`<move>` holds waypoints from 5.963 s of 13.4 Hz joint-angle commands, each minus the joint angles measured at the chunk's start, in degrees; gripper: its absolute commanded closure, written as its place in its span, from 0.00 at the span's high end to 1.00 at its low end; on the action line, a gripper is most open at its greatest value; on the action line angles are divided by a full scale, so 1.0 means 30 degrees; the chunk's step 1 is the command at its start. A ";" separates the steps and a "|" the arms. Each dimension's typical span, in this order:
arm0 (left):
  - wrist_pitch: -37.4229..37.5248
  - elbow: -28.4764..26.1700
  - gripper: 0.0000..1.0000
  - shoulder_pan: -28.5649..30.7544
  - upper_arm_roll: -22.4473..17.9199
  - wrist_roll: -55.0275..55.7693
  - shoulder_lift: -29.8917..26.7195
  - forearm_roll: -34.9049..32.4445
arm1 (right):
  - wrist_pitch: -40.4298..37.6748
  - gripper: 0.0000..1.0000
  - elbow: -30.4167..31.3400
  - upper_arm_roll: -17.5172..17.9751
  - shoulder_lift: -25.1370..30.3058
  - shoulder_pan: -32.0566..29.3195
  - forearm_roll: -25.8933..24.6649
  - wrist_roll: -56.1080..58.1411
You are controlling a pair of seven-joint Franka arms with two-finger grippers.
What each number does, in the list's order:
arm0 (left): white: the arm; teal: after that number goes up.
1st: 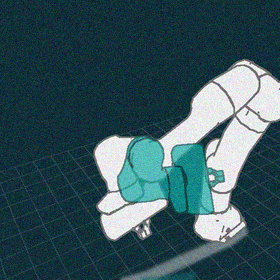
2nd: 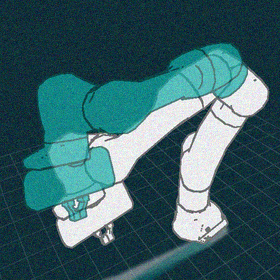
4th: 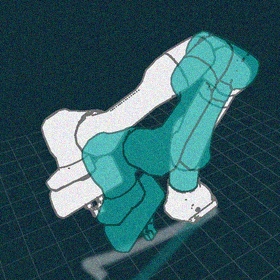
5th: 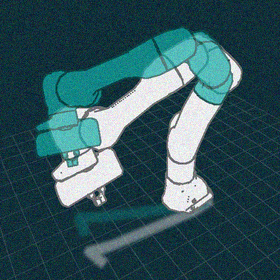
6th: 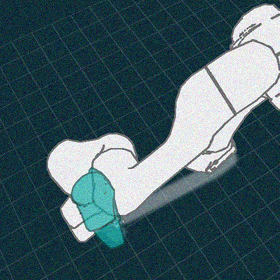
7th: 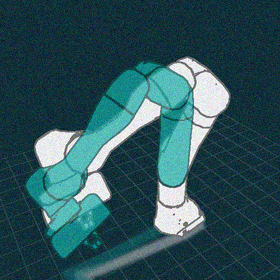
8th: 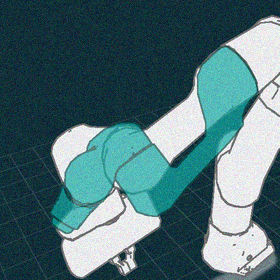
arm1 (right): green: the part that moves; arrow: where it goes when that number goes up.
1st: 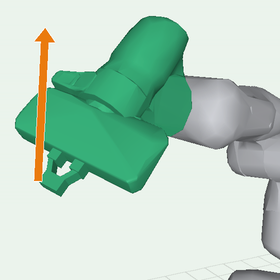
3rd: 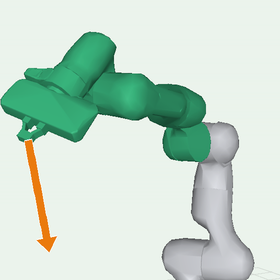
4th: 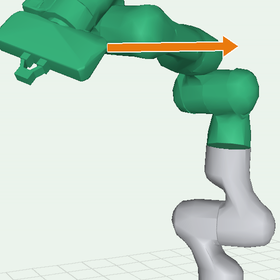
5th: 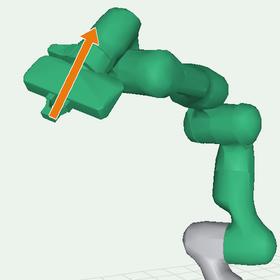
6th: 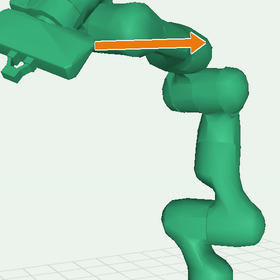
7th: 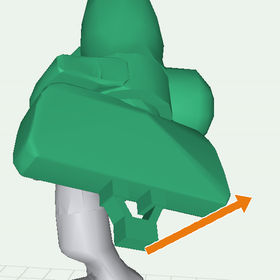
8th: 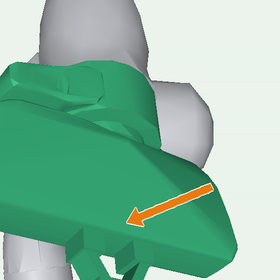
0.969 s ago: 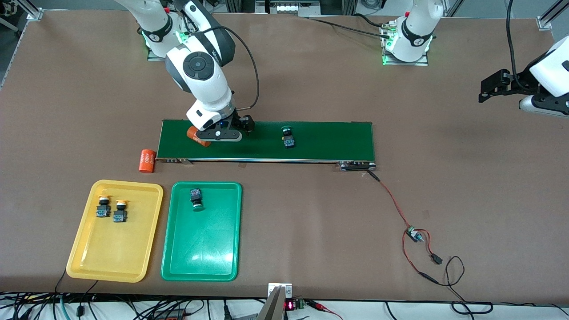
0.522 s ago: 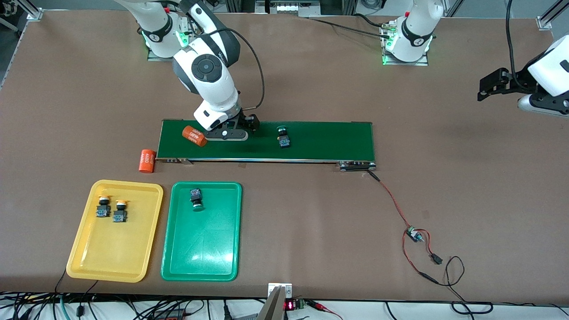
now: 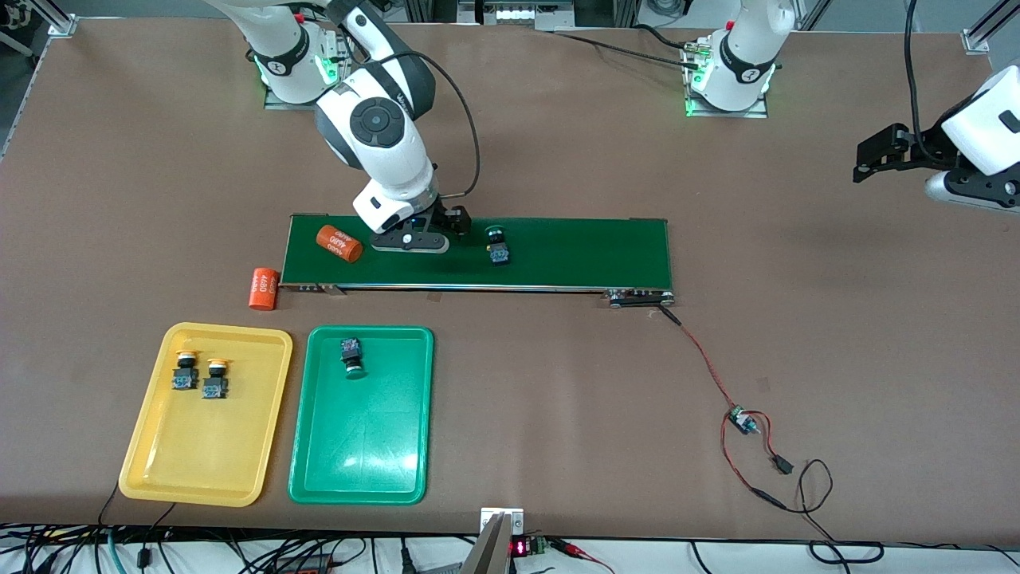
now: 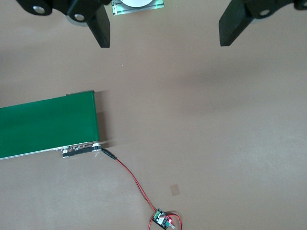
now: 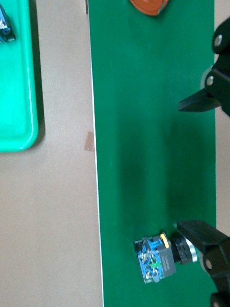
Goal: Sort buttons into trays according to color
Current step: 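Grasp the green button on the belt with the right gripper, then lift the green button and carry it toward the green tray, then lower the green button into the green tray with the right gripper, then open the right gripper to release the green button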
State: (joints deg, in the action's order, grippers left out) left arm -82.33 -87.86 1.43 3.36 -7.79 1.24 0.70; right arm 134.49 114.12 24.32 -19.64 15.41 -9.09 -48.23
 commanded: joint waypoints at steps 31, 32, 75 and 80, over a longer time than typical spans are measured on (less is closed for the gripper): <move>0.1280 0.0634 1.00 0.0198 0.0081 -0.0070 0.0261 -0.0087 | 0.0433 0.98 -0.0773 -0.0429 -0.2537 0.0926 -0.1861 -0.0974; 0.1280 0.0634 1.00 0.0227 0.0052 -0.0070 0.0261 -0.0087 | 0.0434 0.91 -0.0773 -0.0488 -0.2566 0.0926 -0.1949 -0.0915; 0.0638 0.1483 1.00 0.0285 -0.0183 -0.0012 0.1140 -0.0380 | 0.7670 1.00 -0.8449 -0.4971 -0.8631 -0.0333 -0.3444 0.9193; -0.0008 0.1396 1.00 0.0285 -0.0154 0.0018 0.1111 -0.0497 | 0.7641 1.00 -0.8390 -0.4971 -0.8601 -0.0333 -0.3444 0.9193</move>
State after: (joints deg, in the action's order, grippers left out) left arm -82.11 -85.04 2.29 2.65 -7.74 4.02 0.65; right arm 156.90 90.06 9.85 -44.69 13.88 -19.15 -20.62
